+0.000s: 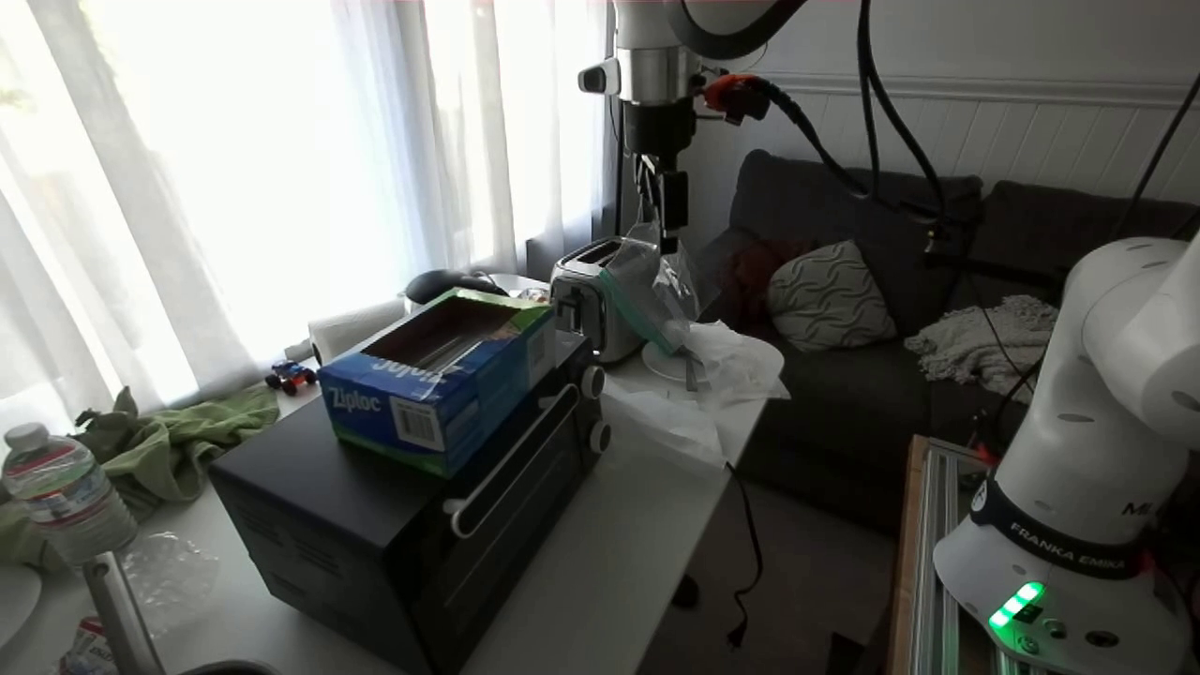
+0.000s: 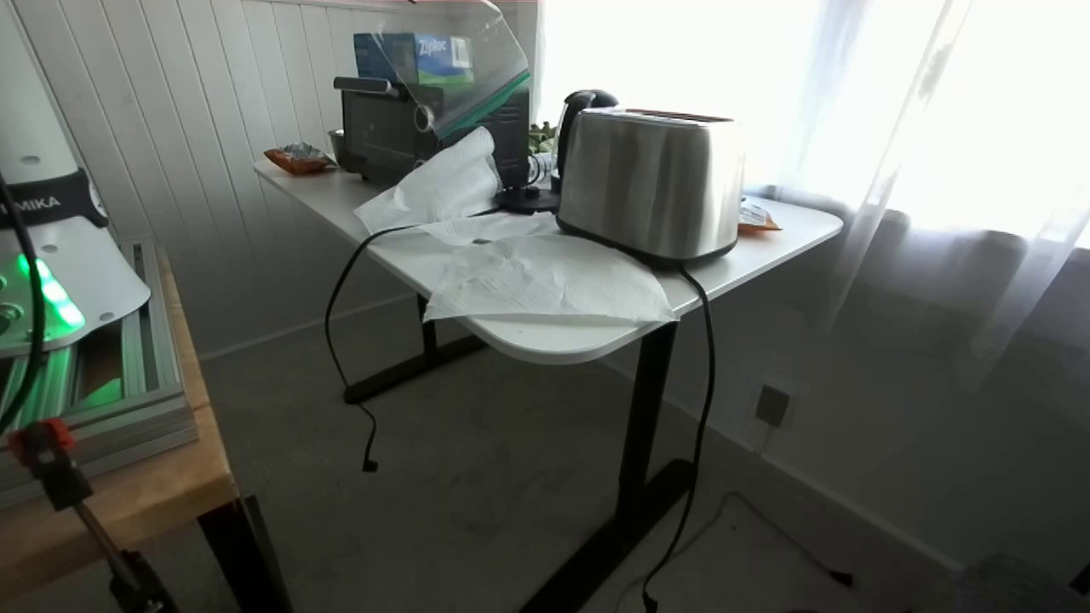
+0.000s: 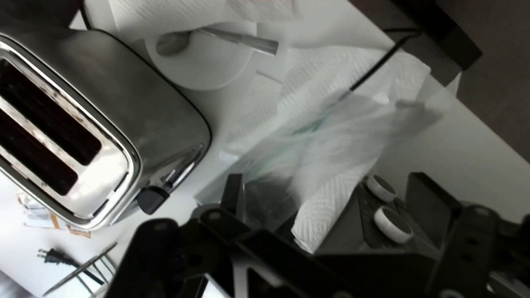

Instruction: Remove the white plastic from the box

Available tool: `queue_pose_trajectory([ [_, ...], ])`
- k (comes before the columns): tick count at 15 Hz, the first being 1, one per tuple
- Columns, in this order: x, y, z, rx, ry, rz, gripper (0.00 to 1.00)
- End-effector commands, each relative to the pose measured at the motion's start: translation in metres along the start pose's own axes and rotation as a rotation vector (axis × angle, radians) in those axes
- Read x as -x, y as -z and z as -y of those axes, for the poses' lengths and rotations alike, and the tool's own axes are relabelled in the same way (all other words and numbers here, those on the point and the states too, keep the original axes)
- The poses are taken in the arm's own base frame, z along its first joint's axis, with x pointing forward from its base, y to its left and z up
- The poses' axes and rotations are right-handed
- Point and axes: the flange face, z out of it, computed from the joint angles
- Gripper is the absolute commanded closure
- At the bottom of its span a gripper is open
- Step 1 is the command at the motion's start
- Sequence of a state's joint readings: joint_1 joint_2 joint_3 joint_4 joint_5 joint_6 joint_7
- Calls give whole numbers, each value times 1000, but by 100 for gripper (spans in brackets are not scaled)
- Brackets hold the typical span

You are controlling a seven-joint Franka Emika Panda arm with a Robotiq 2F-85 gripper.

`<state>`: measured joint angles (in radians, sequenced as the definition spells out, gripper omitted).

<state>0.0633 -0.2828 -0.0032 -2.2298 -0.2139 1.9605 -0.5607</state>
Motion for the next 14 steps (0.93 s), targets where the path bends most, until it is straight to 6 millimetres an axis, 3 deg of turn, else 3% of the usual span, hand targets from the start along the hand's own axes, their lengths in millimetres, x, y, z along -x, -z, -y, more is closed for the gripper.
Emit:
queue_pose_trajectory([
  [1, -5, -2, 12, -41, 3, -102, 0],
  [2, -8, -15, 19, -43, 27, -19, 0],
  [5, -11, -41, 33, -189, 31, -170, 0],
  [9, -8, -87, 46, -273, 52, -162, 0],
  [14, -2, -89, 35, -204, 32, -158, 0],
])
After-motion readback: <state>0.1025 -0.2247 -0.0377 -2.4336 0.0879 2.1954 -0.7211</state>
